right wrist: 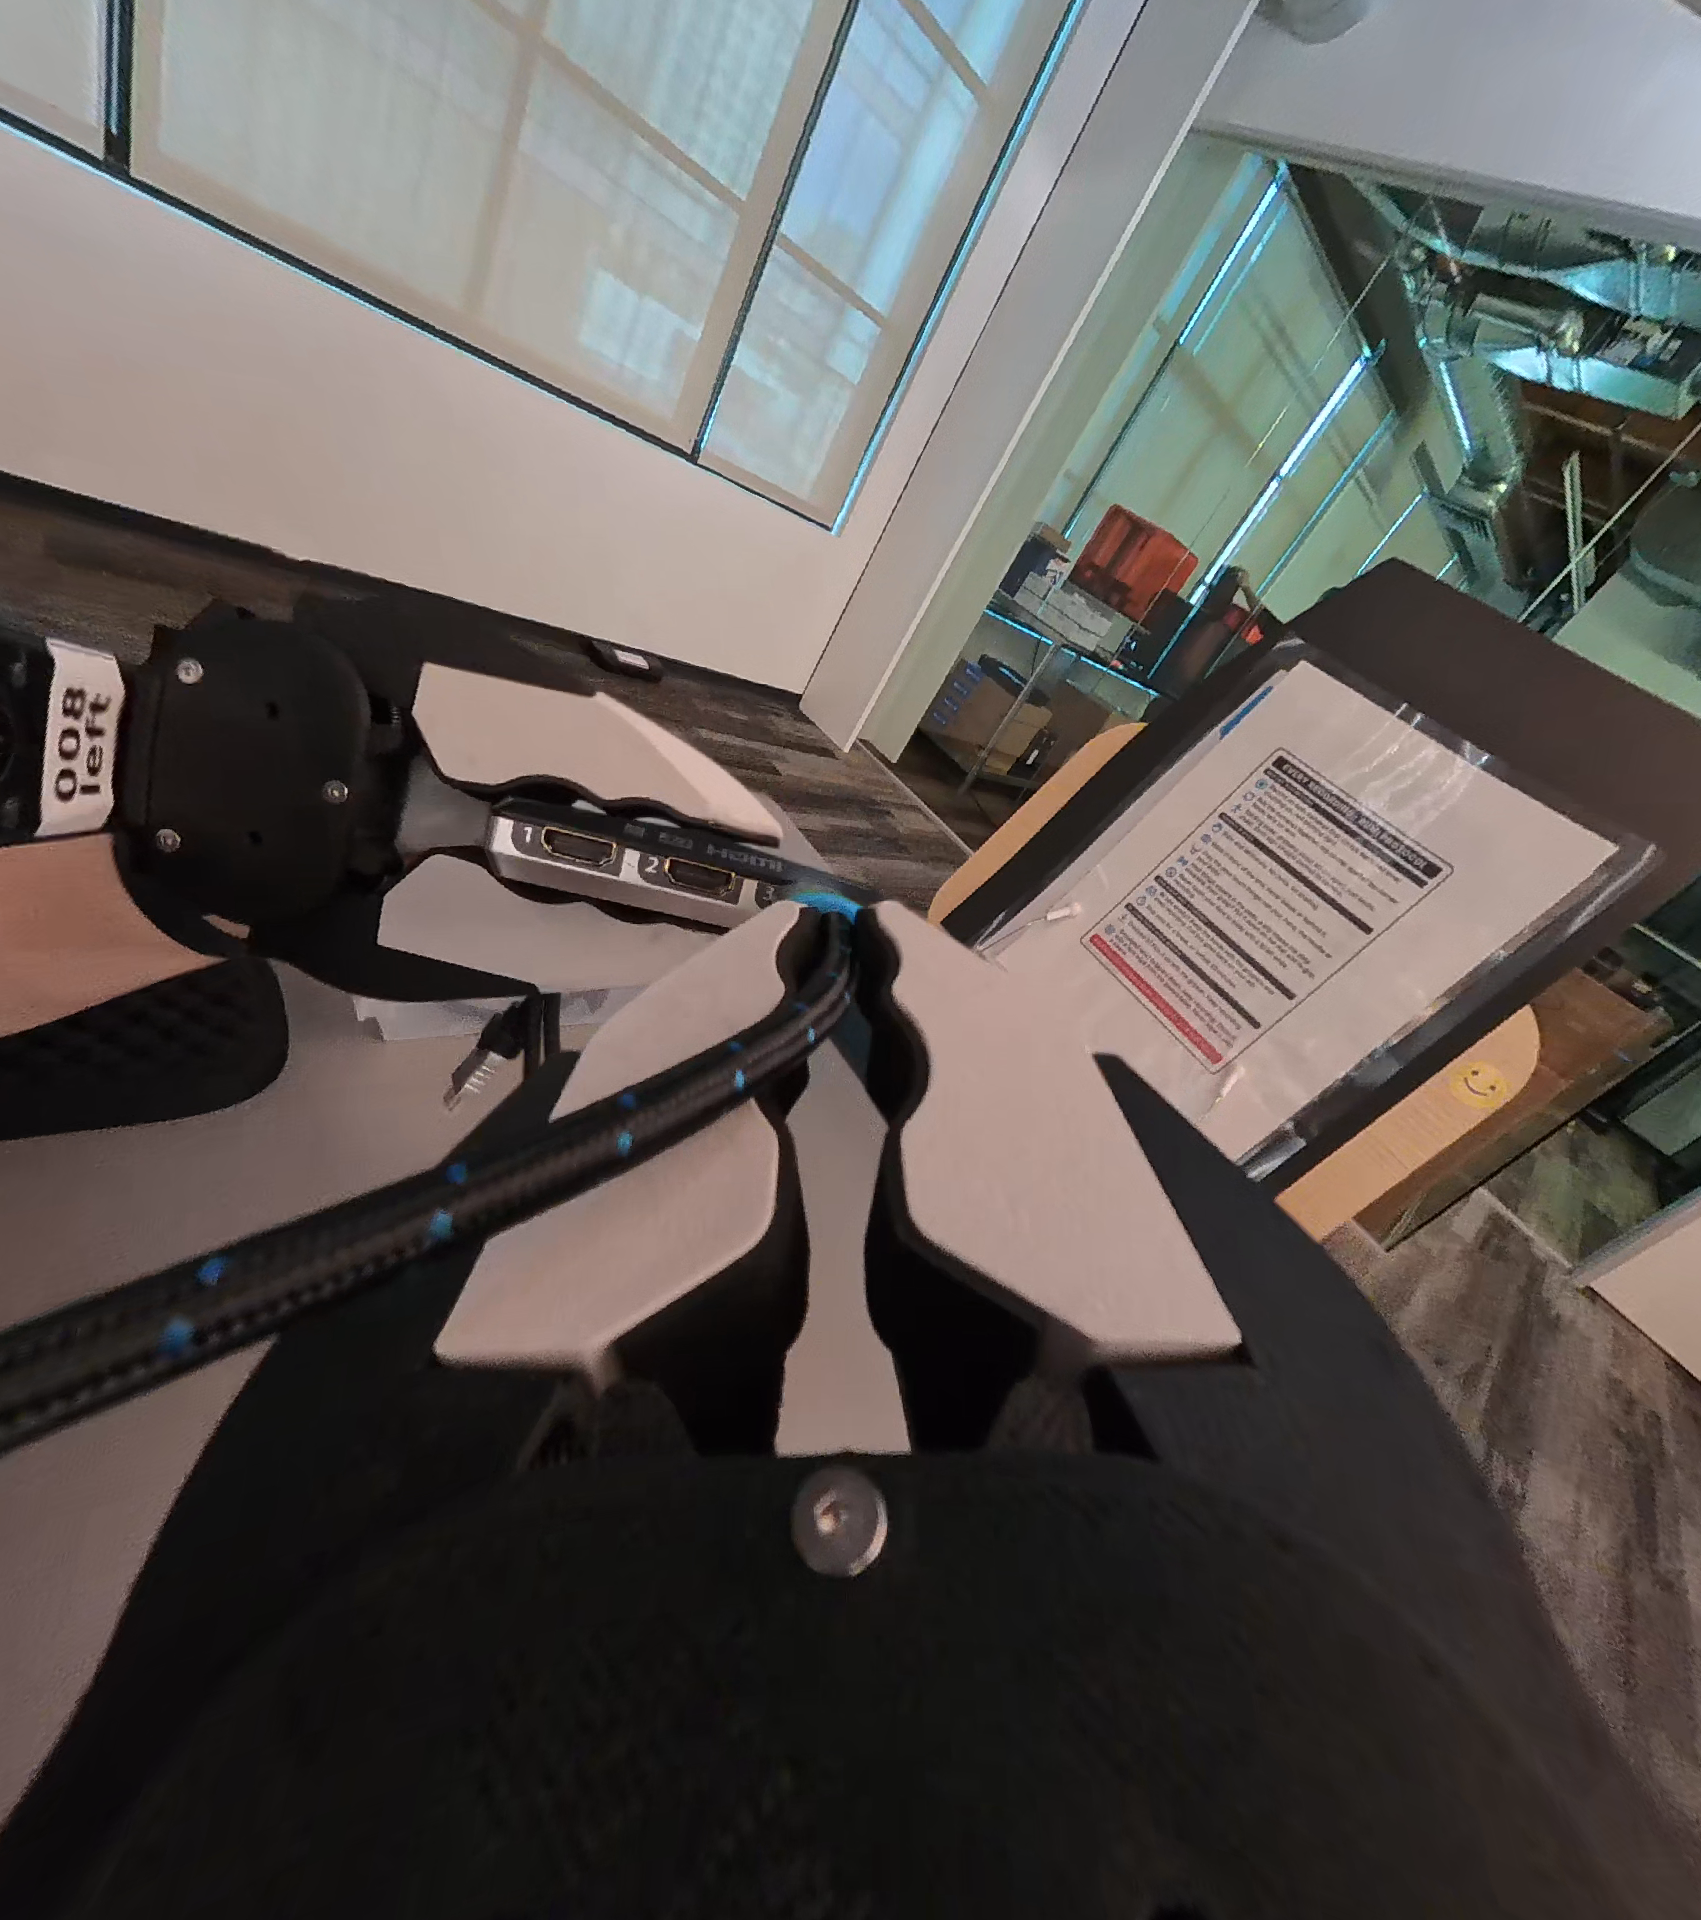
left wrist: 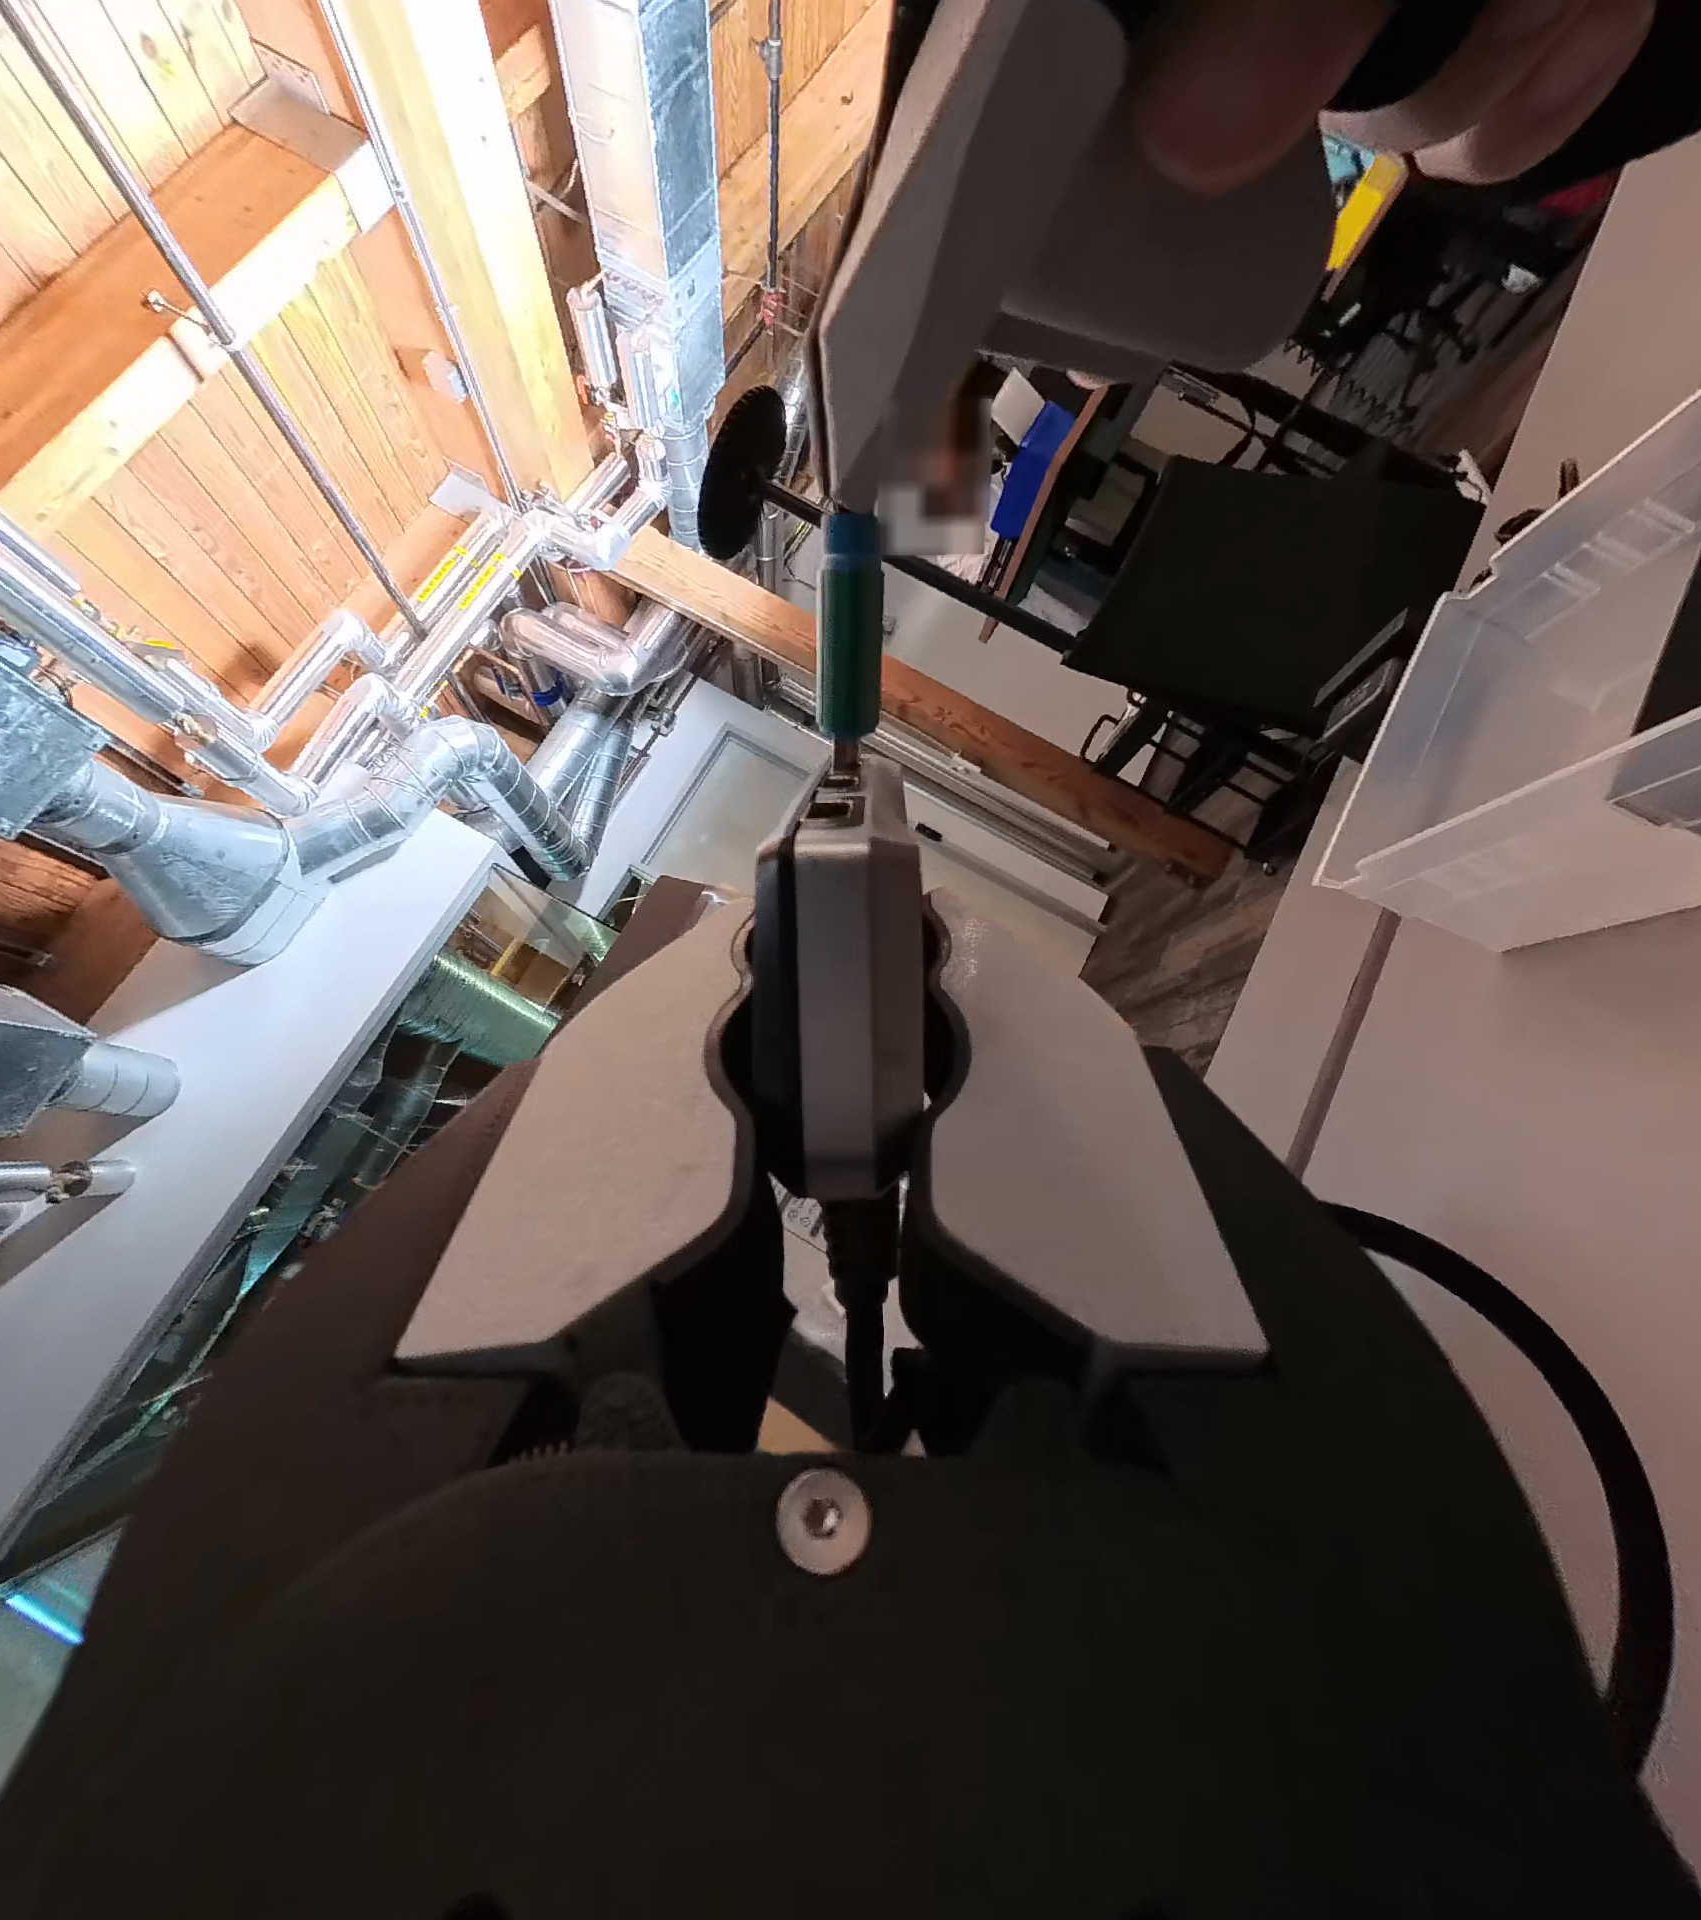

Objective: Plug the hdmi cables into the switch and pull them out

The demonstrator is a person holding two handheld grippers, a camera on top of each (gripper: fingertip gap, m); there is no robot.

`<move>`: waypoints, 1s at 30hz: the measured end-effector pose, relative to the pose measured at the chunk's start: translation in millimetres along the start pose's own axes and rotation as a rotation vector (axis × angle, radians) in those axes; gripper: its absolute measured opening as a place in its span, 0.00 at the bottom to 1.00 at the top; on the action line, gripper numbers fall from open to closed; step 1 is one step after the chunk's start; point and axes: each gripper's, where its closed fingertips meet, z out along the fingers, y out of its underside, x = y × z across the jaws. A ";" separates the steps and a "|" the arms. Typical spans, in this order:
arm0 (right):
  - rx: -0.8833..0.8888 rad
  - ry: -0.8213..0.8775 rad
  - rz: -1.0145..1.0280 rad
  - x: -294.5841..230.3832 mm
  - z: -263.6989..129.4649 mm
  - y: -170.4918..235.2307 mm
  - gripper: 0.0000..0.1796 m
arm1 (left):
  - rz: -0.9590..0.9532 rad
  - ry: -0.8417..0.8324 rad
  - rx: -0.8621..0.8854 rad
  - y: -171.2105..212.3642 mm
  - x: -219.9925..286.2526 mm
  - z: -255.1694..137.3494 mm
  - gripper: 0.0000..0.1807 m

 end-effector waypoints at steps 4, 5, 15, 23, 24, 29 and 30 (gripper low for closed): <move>-0.025 -0.015 0.050 2.3 0.2 5.4 0.04 | 0.004 -0.001 0.039 -9.3 5.1 -0.7 0.13; -0.033 -0.022 0.069 3.5 0.7 8.0 0.04 | 0.009 0.002 0.036 -10.5 6.9 -0.2 0.12; 0.078 -0.009 0.008 6.9 -6.2 -7.7 0.03 | -0.051 -0.041 -0.095 6.0 -6.2 6.7 0.15; 0.145 0.095 -0.213 -4.1 -10.4 -27.4 0.04 | -0.183 -0.028 -0.087 14.7 -11.6 9.6 0.28; 0.150 0.087 -0.204 -4.1 -10.8 -27.6 0.04 | -0.172 -0.027 -0.078 15.0 -11.2 9.5 0.29; 0.185 -0.022 -0.135 -9.9 -15.3 -29.7 0.04 | 0.015 -0.060 -0.090 24.5 -10.7 8.5 0.27; 0.180 -0.036 -0.138 -10.9 -15.1 -28.2 0.03 | 0.010 -0.019 -0.090 24.6 -3.3 8.7 0.25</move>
